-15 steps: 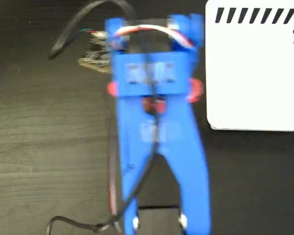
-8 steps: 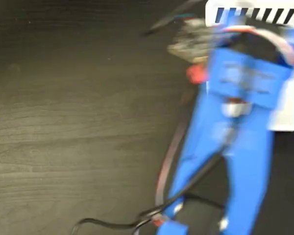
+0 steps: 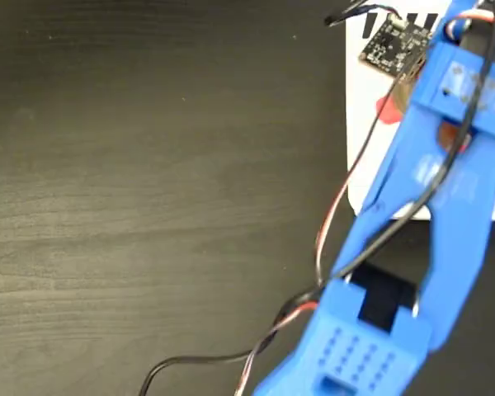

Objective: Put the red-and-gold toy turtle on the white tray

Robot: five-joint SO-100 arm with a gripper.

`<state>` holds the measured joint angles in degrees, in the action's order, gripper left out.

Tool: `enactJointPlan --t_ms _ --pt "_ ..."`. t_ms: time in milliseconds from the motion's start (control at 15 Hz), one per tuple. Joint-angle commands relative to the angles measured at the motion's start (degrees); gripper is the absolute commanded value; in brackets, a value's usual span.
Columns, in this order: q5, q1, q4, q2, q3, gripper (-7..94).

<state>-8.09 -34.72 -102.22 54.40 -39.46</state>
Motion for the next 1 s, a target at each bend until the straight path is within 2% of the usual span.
enactJointPlan --t_ms 0,533,800,933 --pt "-1.05 -1.14 -0.44 -0.35 5.45 0" --pt "-1.93 -1.58 -0.44 -5.80 10.02 2" --pt "-1.93 -2.11 -0.44 -6.42 10.81 27" --pt "-1.85 -2.11 -0.44 -6.42 10.46 50"
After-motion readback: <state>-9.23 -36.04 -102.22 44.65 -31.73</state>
